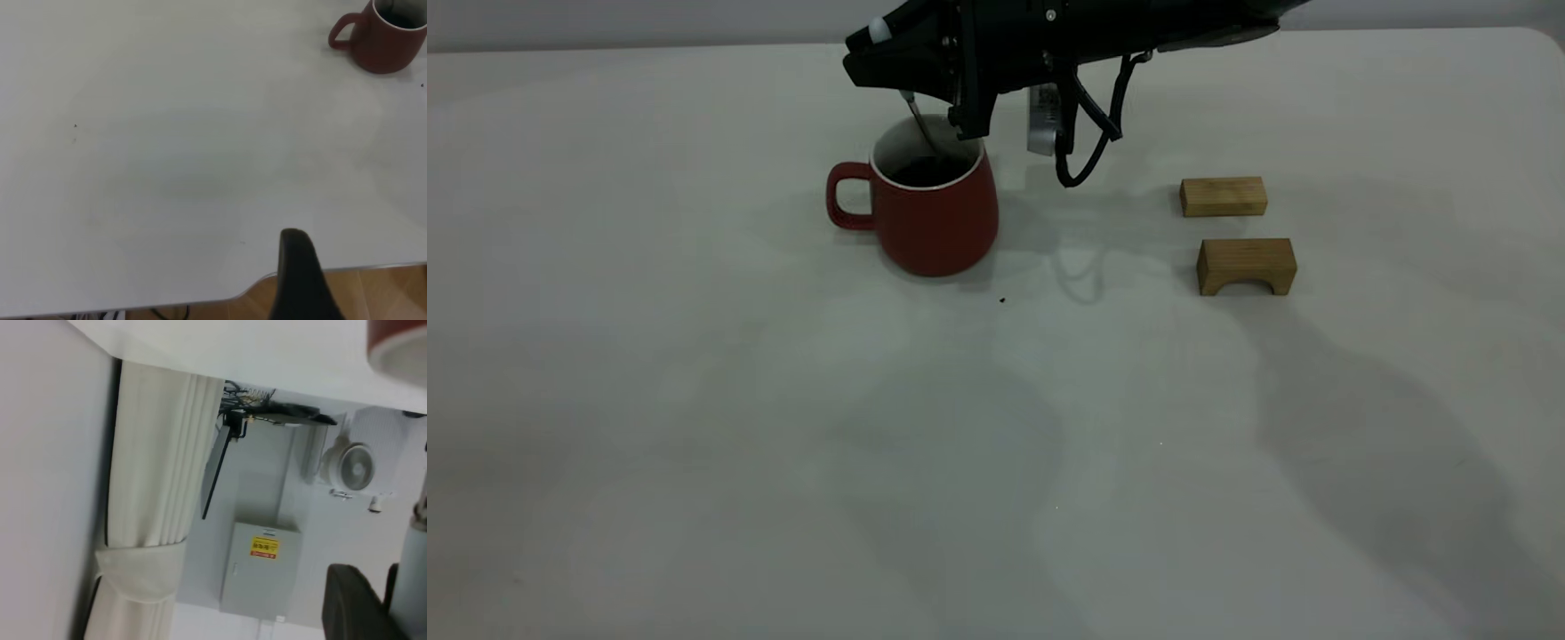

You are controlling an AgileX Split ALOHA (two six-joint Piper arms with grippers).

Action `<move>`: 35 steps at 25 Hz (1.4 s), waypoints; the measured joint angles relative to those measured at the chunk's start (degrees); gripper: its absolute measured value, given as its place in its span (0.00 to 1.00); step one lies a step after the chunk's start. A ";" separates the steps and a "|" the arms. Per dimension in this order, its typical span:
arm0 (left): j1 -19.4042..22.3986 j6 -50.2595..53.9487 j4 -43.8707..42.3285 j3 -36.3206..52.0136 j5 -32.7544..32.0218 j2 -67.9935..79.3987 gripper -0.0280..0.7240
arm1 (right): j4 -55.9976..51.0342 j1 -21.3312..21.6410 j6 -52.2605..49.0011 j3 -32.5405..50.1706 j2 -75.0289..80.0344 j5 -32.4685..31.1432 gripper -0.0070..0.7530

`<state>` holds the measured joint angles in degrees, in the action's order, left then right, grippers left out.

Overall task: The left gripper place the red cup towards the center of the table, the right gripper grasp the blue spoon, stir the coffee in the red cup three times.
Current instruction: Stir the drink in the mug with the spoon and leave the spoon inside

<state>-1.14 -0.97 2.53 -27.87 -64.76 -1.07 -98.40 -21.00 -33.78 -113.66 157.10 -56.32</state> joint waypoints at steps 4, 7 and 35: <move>0.00 0.00 0.00 0.00 0.00 0.00 0.73 | 0.99 0.36 0.01 0.00 -0.84 -3.74 0.16; 0.00 0.00 0.00 0.00 0.00 0.00 0.73 | 2.69 0.36 0.27 0.00 -0.95 -5.25 0.16; 0.00 -0.06 0.00 0.00 0.00 0.00 0.73 | 18.52 0.36 4.73 0.00 -4.11 -10.10 0.81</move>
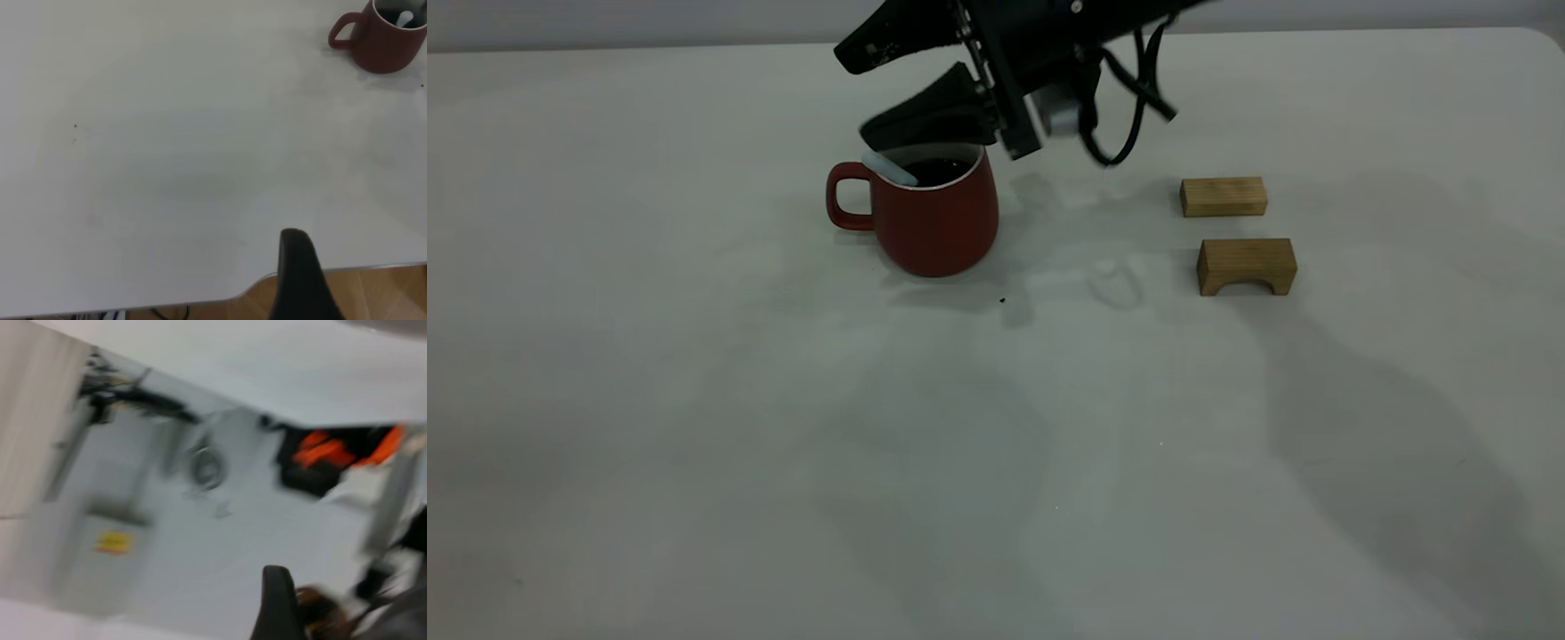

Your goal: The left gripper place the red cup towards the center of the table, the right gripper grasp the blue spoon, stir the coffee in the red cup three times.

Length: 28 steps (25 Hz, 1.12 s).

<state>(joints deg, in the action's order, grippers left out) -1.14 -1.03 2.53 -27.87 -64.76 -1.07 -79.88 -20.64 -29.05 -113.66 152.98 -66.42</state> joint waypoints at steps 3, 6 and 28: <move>0.00 0.00 0.00 0.00 0.00 0.00 0.73 | 8.76 0.00 5.21 0.00 -3.48 -0.49 0.78; 0.00 0.00 0.00 0.00 0.00 0.00 0.73 | 20.31 0.00 9.21 0.00 -8.12 -0.99 0.70; 0.00 0.06 0.00 0.00 0.00 0.00 0.73 | 91.95 -2.85 29.05 0.00 -46.29 -4.48 0.27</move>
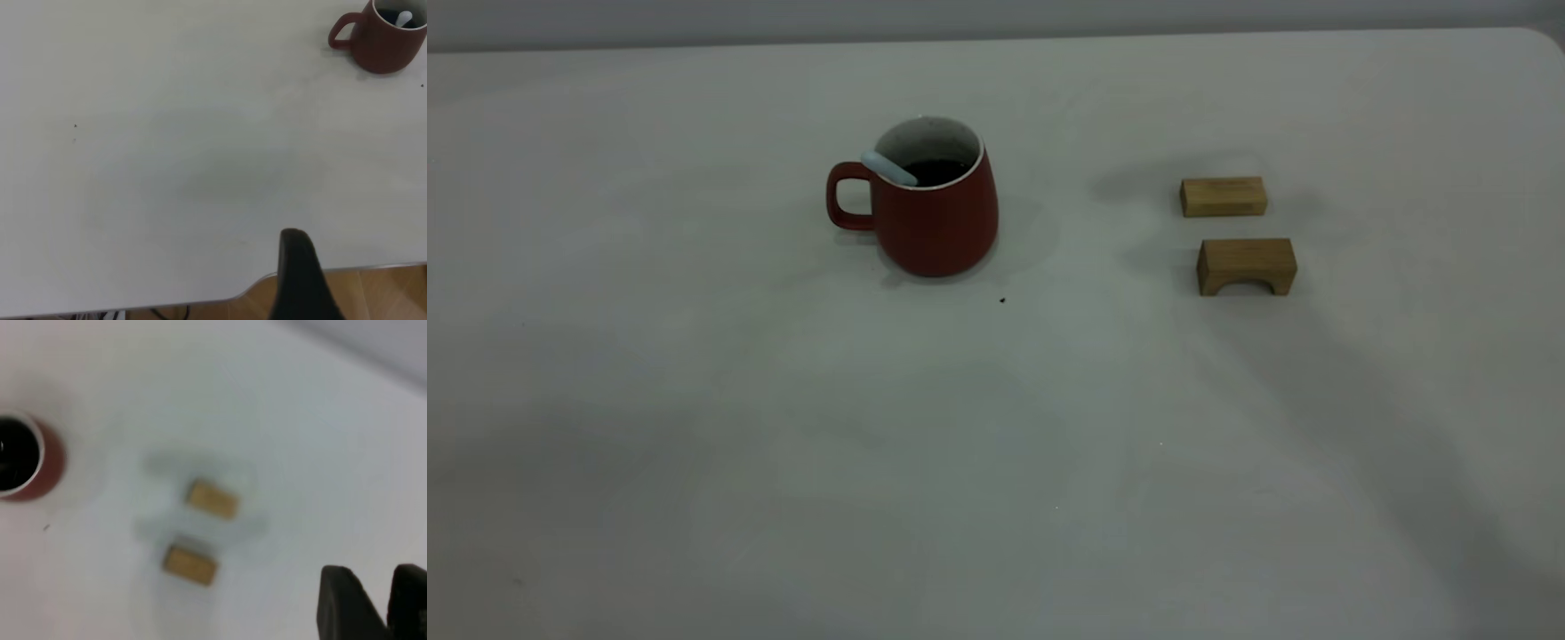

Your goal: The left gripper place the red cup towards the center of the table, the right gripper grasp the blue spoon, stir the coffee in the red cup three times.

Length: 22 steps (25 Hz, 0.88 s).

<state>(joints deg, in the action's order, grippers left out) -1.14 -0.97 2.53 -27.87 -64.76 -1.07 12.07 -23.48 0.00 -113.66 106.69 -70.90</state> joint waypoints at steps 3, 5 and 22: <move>0.00 0.00 0.00 0.00 0.00 0.00 0.73 | 1.15 0.00 0.31 0.00 -6.53 0.00 0.27; 0.00 0.00 0.00 0.00 0.00 0.00 0.73 | 1.23 0.00 0.35 0.00 -10.51 0.00 0.27; 0.00 -0.05 0.00 0.00 0.00 0.00 0.73 | -3.44 3.96 0.00 32.82 -56.86 -0.05 0.28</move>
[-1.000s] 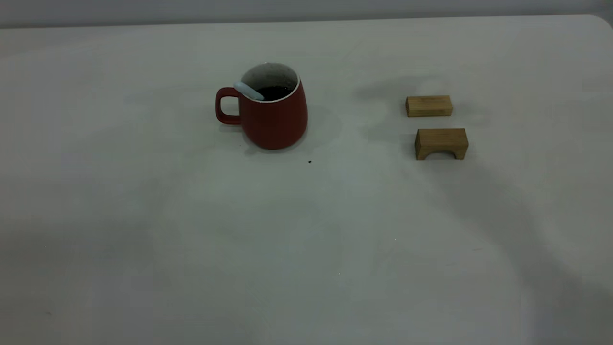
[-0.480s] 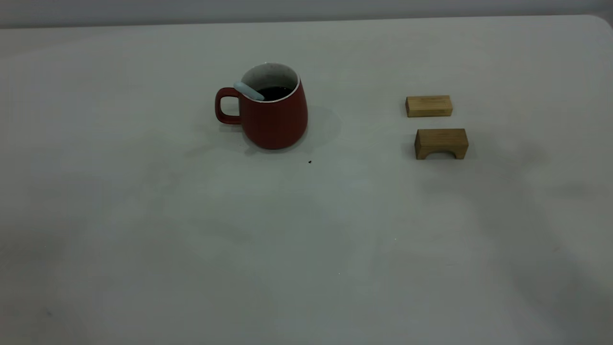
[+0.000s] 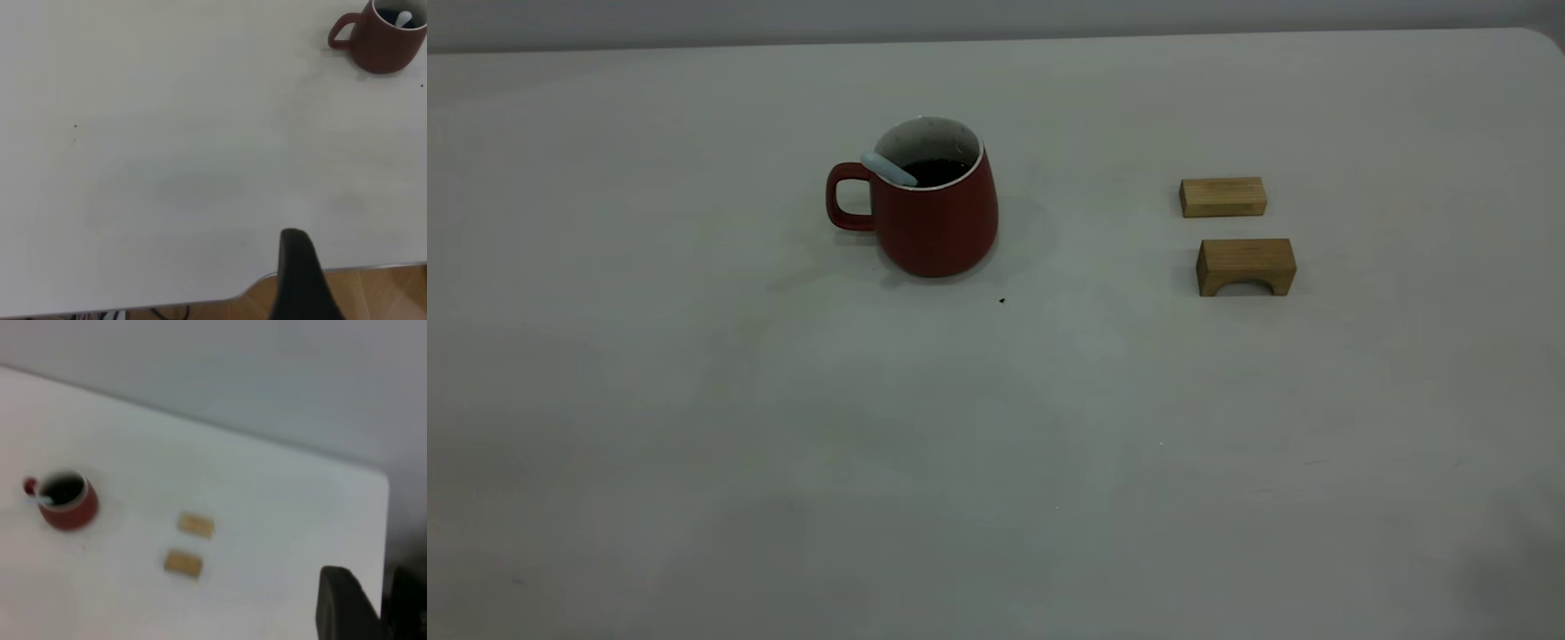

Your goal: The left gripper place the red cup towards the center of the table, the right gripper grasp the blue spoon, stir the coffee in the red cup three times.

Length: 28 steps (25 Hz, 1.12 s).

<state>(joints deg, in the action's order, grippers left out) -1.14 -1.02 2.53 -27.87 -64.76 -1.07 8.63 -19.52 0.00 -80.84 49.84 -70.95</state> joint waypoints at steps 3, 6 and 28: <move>0.00 0.00 0.00 0.00 0.00 0.00 0.73 | -1.65 7.86 -1.47 10.33 -9.01 0.00 0.28; 0.00 0.00 0.00 0.00 0.00 0.00 0.73 | -3.47 15.62 -1.83 20.32 -19.99 1.28 0.28; 0.00 0.05 0.00 0.00 0.00 0.00 0.73 | -7.44 22.85 0.00 53.94 -48.64 6.25 0.31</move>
<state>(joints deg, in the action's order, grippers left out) -1.14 -0.97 2.53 -27.87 -64.76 -1.07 1.19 3.33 0.00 -26.90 1.19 -64.69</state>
